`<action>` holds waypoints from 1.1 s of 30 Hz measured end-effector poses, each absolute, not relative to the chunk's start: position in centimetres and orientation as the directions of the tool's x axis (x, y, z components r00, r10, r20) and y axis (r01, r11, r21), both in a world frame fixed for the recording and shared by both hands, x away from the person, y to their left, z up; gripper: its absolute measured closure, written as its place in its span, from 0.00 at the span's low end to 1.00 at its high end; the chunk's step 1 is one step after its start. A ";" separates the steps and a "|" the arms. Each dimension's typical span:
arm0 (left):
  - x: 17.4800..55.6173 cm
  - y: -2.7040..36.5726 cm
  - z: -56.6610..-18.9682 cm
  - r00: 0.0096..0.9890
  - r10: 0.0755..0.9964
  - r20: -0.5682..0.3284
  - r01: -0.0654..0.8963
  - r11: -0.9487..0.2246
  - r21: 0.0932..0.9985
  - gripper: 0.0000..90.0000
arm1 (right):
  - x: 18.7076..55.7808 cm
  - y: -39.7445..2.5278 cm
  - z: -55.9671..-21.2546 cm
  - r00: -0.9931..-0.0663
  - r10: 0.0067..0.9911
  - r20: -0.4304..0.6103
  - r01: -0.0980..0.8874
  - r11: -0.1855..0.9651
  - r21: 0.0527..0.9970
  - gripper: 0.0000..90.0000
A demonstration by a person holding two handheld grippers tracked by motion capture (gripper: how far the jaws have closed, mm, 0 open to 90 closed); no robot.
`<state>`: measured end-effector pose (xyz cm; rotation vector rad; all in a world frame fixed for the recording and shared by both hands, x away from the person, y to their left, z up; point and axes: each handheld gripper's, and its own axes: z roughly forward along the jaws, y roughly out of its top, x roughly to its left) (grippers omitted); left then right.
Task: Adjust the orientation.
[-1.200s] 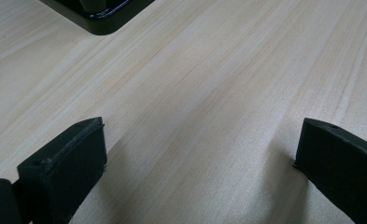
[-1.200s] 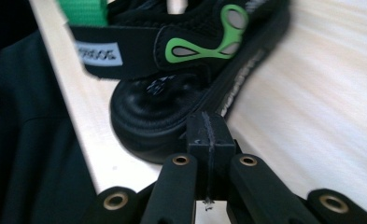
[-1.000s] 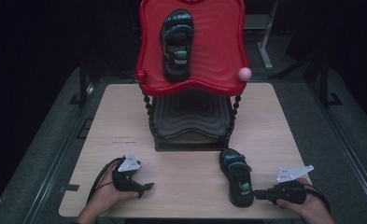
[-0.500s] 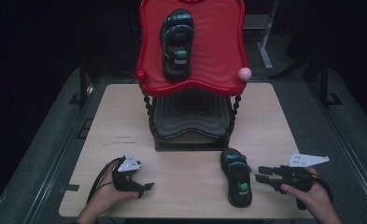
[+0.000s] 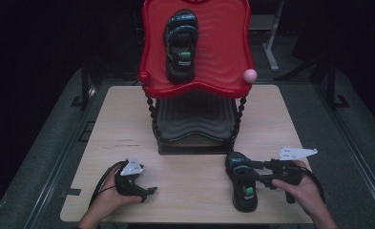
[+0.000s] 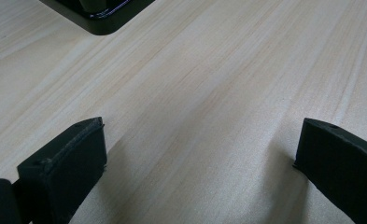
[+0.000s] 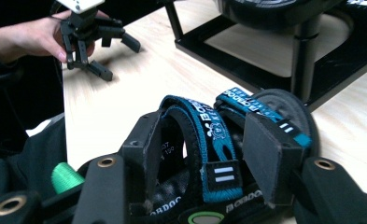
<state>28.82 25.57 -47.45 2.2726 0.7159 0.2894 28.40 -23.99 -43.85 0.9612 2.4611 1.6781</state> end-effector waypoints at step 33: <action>28.8 25.6 -47.4 0.820 0.572 -0.003 0.410 -0.584 0.701 0.01 | 28.0 -25.0 -42.2 -0.804 0.479 0.353 0.487 0.189 0.853 0.74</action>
